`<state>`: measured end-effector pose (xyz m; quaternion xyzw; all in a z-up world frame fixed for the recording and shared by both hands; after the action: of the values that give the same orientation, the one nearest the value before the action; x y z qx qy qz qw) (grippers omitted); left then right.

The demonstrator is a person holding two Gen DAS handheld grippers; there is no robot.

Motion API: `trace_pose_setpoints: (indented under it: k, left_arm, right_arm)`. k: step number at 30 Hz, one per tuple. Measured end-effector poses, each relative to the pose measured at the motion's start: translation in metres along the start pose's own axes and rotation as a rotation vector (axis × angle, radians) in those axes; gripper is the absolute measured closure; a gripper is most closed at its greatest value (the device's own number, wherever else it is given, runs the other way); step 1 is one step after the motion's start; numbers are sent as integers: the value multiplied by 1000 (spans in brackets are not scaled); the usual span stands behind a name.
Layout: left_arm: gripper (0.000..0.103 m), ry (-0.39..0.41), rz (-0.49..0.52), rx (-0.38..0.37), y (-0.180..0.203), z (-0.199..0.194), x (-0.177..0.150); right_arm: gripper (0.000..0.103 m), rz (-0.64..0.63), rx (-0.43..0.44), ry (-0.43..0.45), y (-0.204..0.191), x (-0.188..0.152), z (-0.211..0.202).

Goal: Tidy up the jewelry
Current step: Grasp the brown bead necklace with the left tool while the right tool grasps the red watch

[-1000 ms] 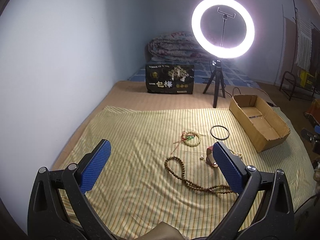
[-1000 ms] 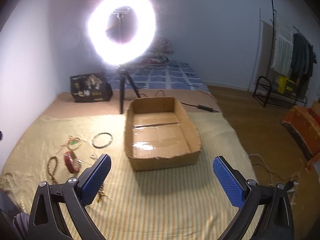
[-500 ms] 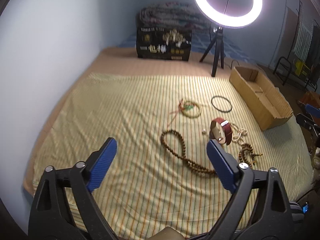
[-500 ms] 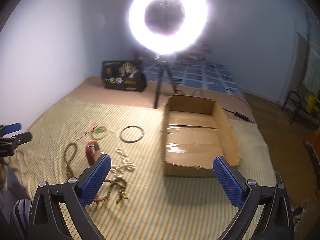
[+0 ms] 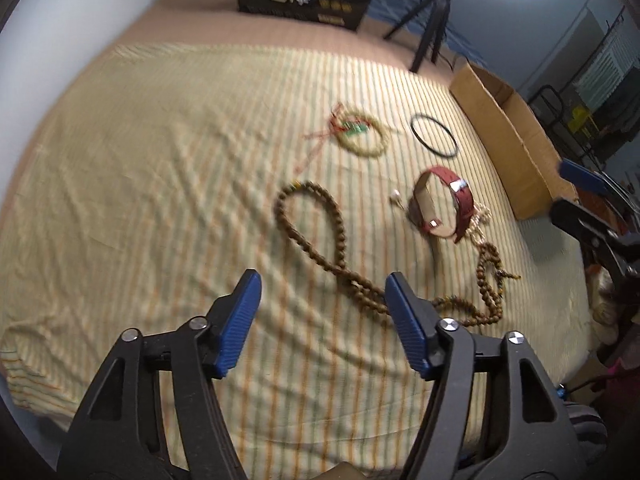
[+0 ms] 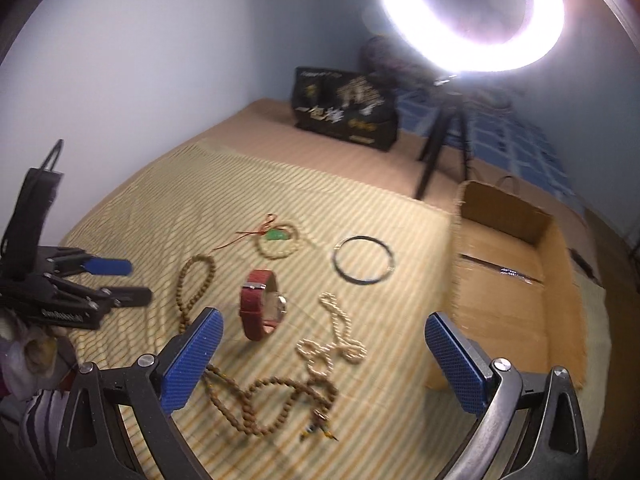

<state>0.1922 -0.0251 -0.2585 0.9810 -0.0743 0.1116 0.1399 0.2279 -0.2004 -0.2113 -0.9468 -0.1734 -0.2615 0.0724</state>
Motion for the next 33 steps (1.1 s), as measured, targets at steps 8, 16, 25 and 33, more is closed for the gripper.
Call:
trace_pose_setpoints:
  k: [8,16,25,33]
  left_arm:
    - [41,-84,-21,-52,7,19,0]
    - [41,-121,-99,-80,21,46,-7]
    - [41,-91,-117,1,35,56,-8]
    - [91,-32,-110,112,19,59,-4]
  right_arm:
    - [13,-12,78,-101,-11,10,41]
    - [18,-46,83,-155,-26,6,55]
    - [26,-40,34,-190,-26,2,71]
    - [53,-13,8,-208,-20,3,86]
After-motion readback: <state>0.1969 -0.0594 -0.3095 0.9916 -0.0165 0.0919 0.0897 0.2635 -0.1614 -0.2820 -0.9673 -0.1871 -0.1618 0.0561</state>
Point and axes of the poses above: each gripper's, at about its wrist camera, not at the fingertips, and z roughly the way its jaws point, y to its right, x to its top, the point moved 9 cm from there along z, roughly the way its jaws point, and after that the axes turned 9 degrees about -y, right-handed, at the moved point
